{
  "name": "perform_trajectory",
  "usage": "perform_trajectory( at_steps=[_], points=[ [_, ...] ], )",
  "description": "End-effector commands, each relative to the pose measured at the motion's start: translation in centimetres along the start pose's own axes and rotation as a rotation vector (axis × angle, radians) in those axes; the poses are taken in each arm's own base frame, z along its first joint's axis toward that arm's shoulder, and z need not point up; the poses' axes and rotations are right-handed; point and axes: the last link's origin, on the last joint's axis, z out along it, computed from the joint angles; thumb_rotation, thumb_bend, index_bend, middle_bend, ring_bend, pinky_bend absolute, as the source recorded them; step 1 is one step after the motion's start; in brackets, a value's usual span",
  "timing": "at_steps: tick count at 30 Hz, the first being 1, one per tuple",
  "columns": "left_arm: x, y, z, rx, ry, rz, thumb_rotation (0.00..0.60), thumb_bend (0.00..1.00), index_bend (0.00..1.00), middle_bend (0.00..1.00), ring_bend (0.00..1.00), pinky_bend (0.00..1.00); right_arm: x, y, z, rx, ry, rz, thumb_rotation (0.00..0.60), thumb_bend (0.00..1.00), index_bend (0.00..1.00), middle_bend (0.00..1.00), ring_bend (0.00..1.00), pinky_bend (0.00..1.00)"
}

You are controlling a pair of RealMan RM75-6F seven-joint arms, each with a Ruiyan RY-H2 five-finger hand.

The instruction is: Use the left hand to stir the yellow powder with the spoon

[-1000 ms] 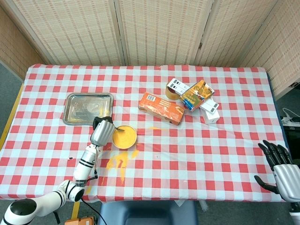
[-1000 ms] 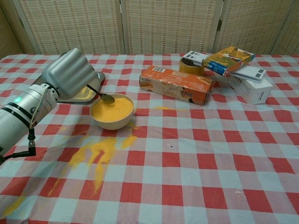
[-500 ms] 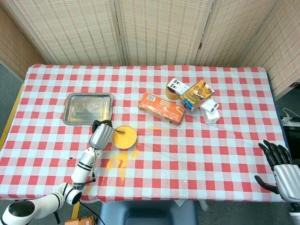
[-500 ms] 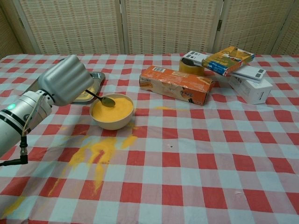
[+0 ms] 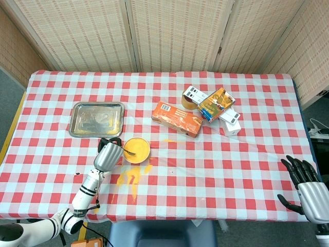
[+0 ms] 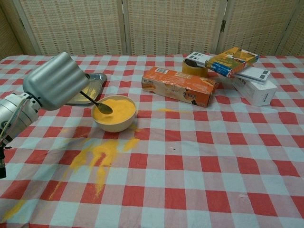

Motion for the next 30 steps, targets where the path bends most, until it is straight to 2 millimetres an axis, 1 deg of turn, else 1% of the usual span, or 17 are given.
perform_trajectory(
  at_steps=[1, 4, 8, 15, 20, 24, 30],
  points=[
    [0.1, -0.5, 0.0, 0.015, -0.001, -0.005, 0.600, 0.49, 0.92, 1.00, 1.00, 1.00, 0.0, 0.0, 0.0, 0.001, 0.001, 0.000, 0.600, 0.15, 0.00, 0.00, 0.00, 0.00],
    [0.4, -0.6, -0.2, 0.018, -0.002, -0.024, 0.600, 0.49, 0.92, 1.00, 1.00, 1.00, 0.1, 0.0, -0.1, 0.002, 0.004, 0.000, 0.600, 0.15, 0.00, 0.00, 0.00, 0.00],
    [0.7, 0.3, -0.8, -0.023, -0.027, -0.047, 0.600, 0.49, 0.92, 1.00, 1.00, 1.00, 0.1, 0.0, -0.1, 0.004, 0.005, 0.003, 0.600, 0.15, 0.00, 0.00, 0.00, 0.00],
    [0.5, 1.8, -1.0, -0.073, -0.038, -0.043, 0.600, 0.49, 0.92, 1.00, 1.00, 1.00, 0.3, 0.2, -0.1, 0.000, 0.006, 0.001, 0.600, 0.15, 0.00, 0.00, 0.00, 0.00],
    [0.0, 2.0, -0.1, -0.065, -0.045, -0.025, 0.600, 0.49, 0.92, 1.00, 1.00, 1.00, 0.3, 0.2, -0.1, -0.003, 0.008, 0.001, 0.600, 0.15, 0.00, 0.00, 0.00, 0.00],
    [-1.3, 1.7, 1.1, -0.036, -0.079, -0.001, 0.600, 0.49, 0.92, 1.00, 1.00, 1.00, 0.4, 0.3, -0.1, -0.006, 0.014, 0.001, 0.600, 0.15, 0.00, 0.00, 0.00, 0.00],
    [-2.9, 1.7, 2.3, -0.011, -0.141, 0.007, 0.600, 0.49, 0.92, 1.00, 1.00, 1.00, 0.5, 0.5, 0.0, -0.016, 0.021, 0.002, 0.600, 0.15, 0.00, 0.00, 0.00, 0.00]
  ],
)
